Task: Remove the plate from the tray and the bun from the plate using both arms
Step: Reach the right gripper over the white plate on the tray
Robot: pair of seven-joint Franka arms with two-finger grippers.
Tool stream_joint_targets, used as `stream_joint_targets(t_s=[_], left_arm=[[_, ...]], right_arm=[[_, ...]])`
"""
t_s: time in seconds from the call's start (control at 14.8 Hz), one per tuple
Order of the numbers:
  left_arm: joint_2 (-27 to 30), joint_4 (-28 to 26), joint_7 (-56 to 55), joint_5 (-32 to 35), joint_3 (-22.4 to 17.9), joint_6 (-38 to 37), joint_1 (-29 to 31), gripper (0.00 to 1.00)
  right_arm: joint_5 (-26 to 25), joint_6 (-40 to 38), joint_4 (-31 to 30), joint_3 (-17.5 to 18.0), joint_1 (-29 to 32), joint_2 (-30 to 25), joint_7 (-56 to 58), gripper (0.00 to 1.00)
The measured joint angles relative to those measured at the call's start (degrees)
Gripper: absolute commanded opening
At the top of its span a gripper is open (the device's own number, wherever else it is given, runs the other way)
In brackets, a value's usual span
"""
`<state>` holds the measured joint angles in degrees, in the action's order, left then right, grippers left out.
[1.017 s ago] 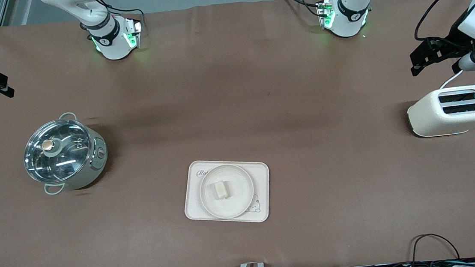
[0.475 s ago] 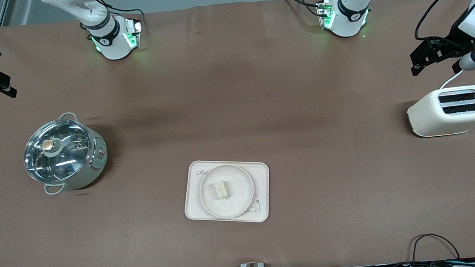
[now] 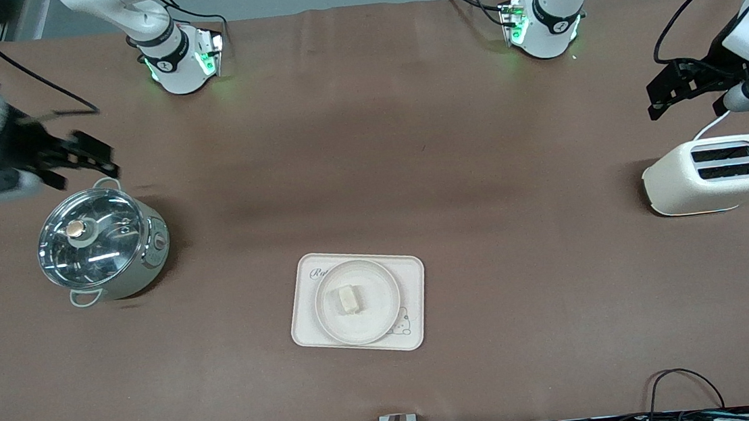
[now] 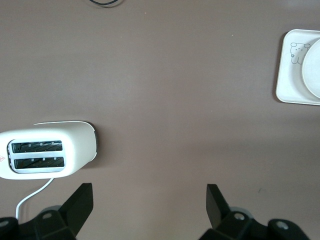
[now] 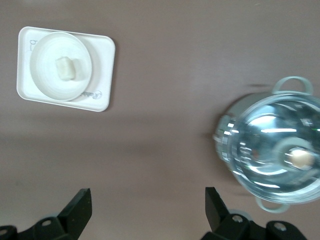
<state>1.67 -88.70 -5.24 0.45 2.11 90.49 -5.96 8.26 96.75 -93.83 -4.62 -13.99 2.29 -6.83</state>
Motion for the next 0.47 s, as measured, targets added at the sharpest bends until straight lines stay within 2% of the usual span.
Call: stream_joint_targets(t_s=[0.47], left_arm=[[-0.1,0.1,0.0,0.0,0.0,0.0,0.0,1.0]], right_arm=[[8.5,15.1,-0.4,0.1,-9.6,15.3,-11.0,1.0]])
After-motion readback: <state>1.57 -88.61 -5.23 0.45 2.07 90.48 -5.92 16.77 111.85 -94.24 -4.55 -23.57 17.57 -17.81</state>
